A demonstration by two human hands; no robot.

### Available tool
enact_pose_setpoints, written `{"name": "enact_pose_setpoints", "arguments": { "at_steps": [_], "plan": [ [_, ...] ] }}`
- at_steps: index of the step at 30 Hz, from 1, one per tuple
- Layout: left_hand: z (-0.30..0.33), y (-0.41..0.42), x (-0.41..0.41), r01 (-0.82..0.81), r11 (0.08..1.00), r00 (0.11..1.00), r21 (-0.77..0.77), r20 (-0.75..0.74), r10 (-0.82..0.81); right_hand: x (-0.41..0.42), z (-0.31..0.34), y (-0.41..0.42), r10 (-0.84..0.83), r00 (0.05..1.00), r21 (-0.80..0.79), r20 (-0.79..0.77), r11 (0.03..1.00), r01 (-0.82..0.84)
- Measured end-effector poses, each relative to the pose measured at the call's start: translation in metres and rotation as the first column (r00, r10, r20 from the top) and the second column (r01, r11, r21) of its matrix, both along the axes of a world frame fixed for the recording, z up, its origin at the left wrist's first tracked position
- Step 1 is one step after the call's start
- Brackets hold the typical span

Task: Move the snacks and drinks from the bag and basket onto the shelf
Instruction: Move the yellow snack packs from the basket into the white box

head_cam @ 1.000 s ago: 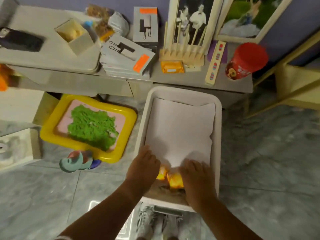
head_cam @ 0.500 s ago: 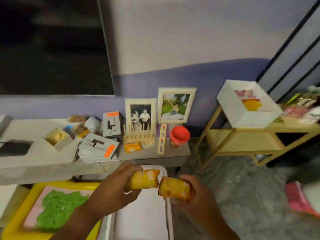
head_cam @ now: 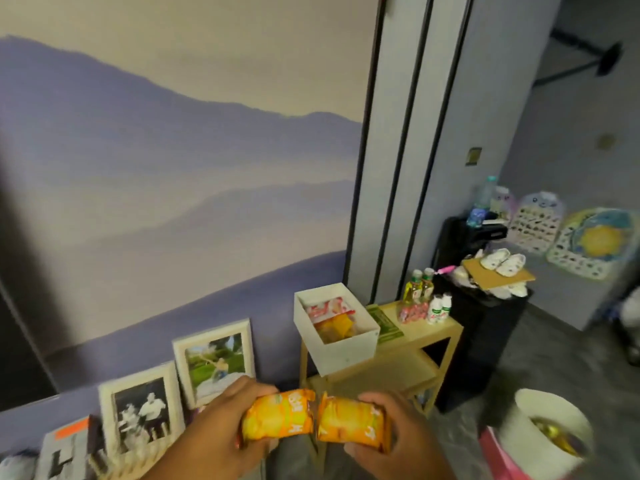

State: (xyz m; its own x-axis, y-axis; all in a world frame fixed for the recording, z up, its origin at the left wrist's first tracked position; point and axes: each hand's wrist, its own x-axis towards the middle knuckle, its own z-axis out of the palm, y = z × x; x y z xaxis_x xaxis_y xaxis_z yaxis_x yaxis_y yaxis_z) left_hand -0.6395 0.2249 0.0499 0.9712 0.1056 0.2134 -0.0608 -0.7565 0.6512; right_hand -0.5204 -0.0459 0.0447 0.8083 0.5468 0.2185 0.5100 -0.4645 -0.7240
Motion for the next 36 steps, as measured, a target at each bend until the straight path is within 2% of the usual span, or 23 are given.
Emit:
{"name": "enact_pose_setpoints", "arguments": {
  "at_steps": [1,2,3,4,5,6,7,9,10,11,13,15,17,18,21,26,28,30,32,36],
  "plan": [
    [-0.001,-0.016,0.017,-0.002,1.000,1.000,0.012,-0.022,0.002,0.016,0.003,-0.015,-0.005,1.000,-0.002,-0.008,1.000,0.005],
    [0.000,-0.031,0.033,-0.009,0.999,1.000,0.040,0.016,0.008,0.031,0.004,-0.029,-0.014,1.000,-0.004,-0.013,1.000,0.014],
    [-0.004,-0.049,0.049,-0.074,0.997,0.996,0.020,0.044,0.073,0.045,0.008,-0.043,-0.011,1.000,-0.008,-0.008,1.000,0.011],
    [-0.012,-0.061,0.059,-0.105,0.992,0.994,0.069,0.040,0.103,0.058,0.010,-0.055,0.003,1.000,-0.028,-0.004,1.000,-0.003],
    [-0.019,-0.071,0.072,-0.192,0.981,0.980,0.037,0.066,0.190,0.073,0.010,-0.066,0.020,1.000,-0.056,-0.003,0.998,-0.020],
    [-0.029,-0.082,0.085,-0.284,0.957,0.958,-0.057,0.013,0.285,0.088,0.011,-0.075,0.040,0.999,-0.076,-0.015,0.996,-0.041],
    [-0.030,-0.093,0.098,-0.283,0.952,0.959,-0.115,-0.050,0.279,0.102,0.010,-0.082,0.065,0.998,-0.074,-0.024,0.995,-0.066],
    [-0.034,-0.102,0.111,-0.197,0.971,0.979,-0.138,-0.070,0.189,0.129,0.001,-0.086,0.088,0.995,-0.061,-0.044,0.994,-0.091],
    [-0.037,-0.096,0.120,-0.194,0.965,0.980,-0.177,-0.074,0.183,0.142,-0.006,-0.086,0.075,0.996,-0.049,-0.052,0.996,-0.078],
    [-0.031,-0.094,0.139,-0.275,0.951,0.960,-0.143,-0.103,0.262,0.154,-0.012,-0.084,0.050,0.998,-0.017,-0.045,0.999,-0.051],
    [-0.025,-0.101,0.164,-0.303,0.950,0.947,-0.079,-0.139,0.290,0.179,-0.021,-0.077,0.018,0.998,0.025,-0.065,1.000,-0.017],
    [-0.023,-0.104,0.192,-0.364,0.931,0.930,-0.032,-0.068,0.361,0.209,-0.026,-0.068,0.059,0.990,-0.019,-0.125,0.998,-0.062],
    [-0.022,-0.095,0.221,-0.390,0.920,0.918,-0.044,-0.096,0.385,0.248,-0.032,-0.048,0.113,0.980,-0.096,-0.162,0.987,-0.129],
    [-0.029,-0.086,0.235,-0.412,0.909,0.910,-0.054,-0.063,0.409,0.268,-0.039,-0.039,0.133,0.973,-0.105,-0.191,0.982,-0.155],
    [-0.044,-0.061,0.276,-0.460,0.882,0.888,-0.099,-0.063,0.456,0.326,-0.057,-0.016,0.089,0.973,-0.134,-0.211,0.984,-0.119],
    [-0.073,-0.017,0.345,-0.490,0.871,0.872,-0.031,-0.046,0.488,0.401,-0.043,0.019,0.067,0.966,-0.277,-0.248,0.951,-0.137],
    [-0.084,0.003,0.370,-0.484,0.874,0.869,0.053,-0.085,0.487,0.432,-0.049,0.033,0.061,0.972,-0.282,-0.225,0.951,-0.125],
    [-0.099,0.018,0.393,-0.481,0.858,0.863,0.177,-0.077,0.500,0.454,-0.069,0.048,0.099,0.969,-0.297,-0.225,0.940,-0.165],
    [-0.124,0.031,0.411,-0.501,0.832,0.850,0.239,-0.043,0.524,0.476,-0.093,0.063,0.125,0.968,-0.313,-0.219,0.930,-0.191],
    [-0.154,0.036,0.434,-0.501,0.807,0.817,0.311,-0.135,0.560,0.521,-0.143,0.093,0.286,0.951,-0.372,-0.118,0.875,-0.310]
  ]
}}
